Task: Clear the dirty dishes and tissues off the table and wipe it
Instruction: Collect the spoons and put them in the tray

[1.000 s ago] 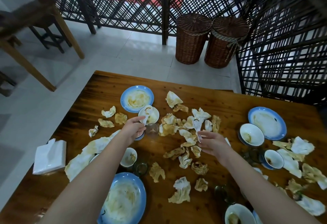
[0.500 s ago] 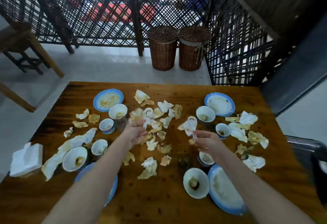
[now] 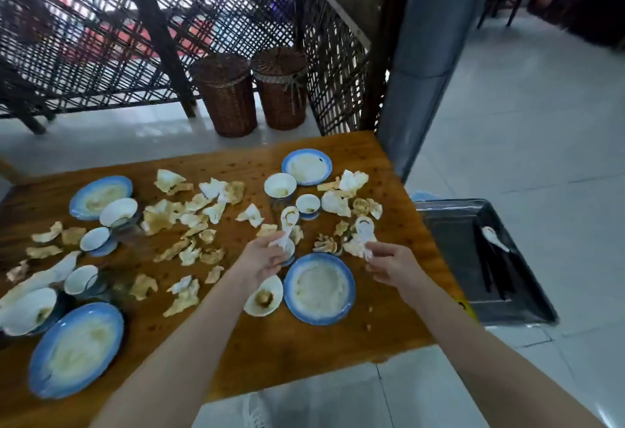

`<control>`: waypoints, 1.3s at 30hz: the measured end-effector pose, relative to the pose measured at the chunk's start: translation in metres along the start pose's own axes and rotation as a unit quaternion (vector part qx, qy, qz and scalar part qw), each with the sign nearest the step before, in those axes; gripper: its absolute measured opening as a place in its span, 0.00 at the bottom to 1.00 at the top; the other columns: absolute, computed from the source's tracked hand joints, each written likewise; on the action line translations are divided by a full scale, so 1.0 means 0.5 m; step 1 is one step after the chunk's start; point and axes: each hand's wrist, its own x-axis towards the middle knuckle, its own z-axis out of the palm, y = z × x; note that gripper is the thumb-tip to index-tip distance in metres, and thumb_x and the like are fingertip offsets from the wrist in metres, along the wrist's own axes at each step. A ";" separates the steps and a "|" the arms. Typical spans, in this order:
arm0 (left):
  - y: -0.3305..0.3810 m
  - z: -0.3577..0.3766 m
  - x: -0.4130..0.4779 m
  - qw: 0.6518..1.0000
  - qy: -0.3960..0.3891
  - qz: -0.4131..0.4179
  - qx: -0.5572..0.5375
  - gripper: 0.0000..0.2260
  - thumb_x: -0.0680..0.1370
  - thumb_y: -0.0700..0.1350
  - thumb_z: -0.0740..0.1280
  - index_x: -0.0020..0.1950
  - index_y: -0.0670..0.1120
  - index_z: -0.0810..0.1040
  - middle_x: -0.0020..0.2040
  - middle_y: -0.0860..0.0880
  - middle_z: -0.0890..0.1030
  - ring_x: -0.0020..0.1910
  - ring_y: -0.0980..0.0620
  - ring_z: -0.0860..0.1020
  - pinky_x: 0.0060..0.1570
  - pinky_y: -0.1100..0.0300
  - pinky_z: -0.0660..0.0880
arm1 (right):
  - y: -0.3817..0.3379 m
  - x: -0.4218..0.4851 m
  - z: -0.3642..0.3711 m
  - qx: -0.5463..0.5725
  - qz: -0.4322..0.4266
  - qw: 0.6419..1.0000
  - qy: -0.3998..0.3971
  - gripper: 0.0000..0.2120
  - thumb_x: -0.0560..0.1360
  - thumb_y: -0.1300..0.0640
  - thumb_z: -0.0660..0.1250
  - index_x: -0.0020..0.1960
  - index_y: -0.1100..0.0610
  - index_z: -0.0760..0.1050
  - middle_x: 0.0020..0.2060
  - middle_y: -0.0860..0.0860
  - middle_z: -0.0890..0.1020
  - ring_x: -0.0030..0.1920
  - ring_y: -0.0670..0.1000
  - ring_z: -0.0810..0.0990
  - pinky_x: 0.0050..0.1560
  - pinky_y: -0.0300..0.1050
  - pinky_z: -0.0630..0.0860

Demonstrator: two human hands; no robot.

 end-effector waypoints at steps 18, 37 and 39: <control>-0.026 0.417 -0.020 0.991 -0.102 -0.030 0.085 0.16 0.80 0.33 0.61 0.62 0.49 0.77 0.47 0.51 0.77 0.46 0.51 0.79 0.52 0.56 0.72 | 0.094 -0.048 -0.375 0.103 0.004 0.990 0.096 0.13 0.76 0.66 0.66 0.60 0.59 0.75 0.48 0.54 0.79 0.41 0.51 0.79 0.38 0.40 0.75; 0.068 0.752 0.161 0.988 -0.117 -0.048 0.092 0.19 0.79 0.30 0.62 0.67 0.45 0.75 0.46 0.44 0.79 0.39 0.50 0.78 0.38 0.60 0.71 | 0.027 0.133 -0.674 0.114 0.033 0.981 0.154 0.13 0.76 0.65 0.66 0.59 0.59 0.76 0.46 0.56 0.81 0.38 0.50 0.79 0.39 0.42 0.73; 0.083 0.783 0.185 0.987 -0.121 -0.056 0.093 0.19 0.79 0.30 0.60 0.68 0.44 0.73 0.44 0.45 0.79 0.37 0.50 0.78 0.36 0.61 0.68 | 0.015 0.158 -0.703 0.117 0.034 0.981 0.153 0.13 0.76 0.66 0.66 0.60 0.59 0.75 0.45 0.55 0.80 0.38 0.50 0.79 0.40 0.43 0.73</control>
